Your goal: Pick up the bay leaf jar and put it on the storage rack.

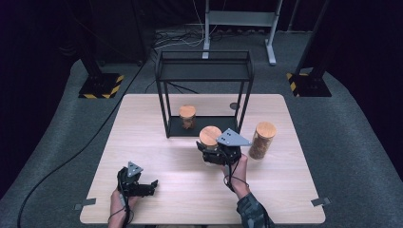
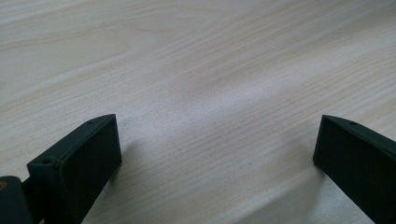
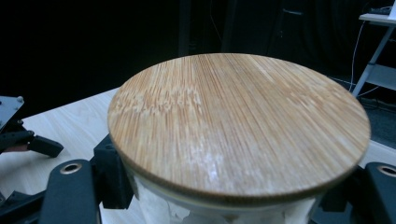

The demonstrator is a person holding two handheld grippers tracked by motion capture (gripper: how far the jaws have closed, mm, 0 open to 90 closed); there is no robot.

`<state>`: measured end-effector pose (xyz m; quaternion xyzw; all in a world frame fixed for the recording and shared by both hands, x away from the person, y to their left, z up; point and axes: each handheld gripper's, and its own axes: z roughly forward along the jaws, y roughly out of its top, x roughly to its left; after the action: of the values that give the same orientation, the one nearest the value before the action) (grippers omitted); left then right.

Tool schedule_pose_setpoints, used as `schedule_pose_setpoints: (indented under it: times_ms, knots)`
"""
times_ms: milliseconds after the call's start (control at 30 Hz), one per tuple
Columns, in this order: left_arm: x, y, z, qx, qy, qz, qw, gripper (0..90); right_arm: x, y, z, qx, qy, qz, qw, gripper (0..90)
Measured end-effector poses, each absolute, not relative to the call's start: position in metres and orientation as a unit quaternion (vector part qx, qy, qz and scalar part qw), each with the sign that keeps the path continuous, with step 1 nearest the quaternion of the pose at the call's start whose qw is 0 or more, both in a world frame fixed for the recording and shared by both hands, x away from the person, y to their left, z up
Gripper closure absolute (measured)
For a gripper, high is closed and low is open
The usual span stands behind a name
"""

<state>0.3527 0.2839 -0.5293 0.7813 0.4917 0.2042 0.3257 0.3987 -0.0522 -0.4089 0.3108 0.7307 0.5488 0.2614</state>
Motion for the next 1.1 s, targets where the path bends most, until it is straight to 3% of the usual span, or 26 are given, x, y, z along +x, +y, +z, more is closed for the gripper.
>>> schedule_pose_setpoints:
  times_ms: [1100]
  knots:
    - [0.353,0.284,-0.529,0.782,0.491,0.204,0.325,0.3,0.429,-0.048,-0.411,0.323,0.727,0.546,0.261,24.5]
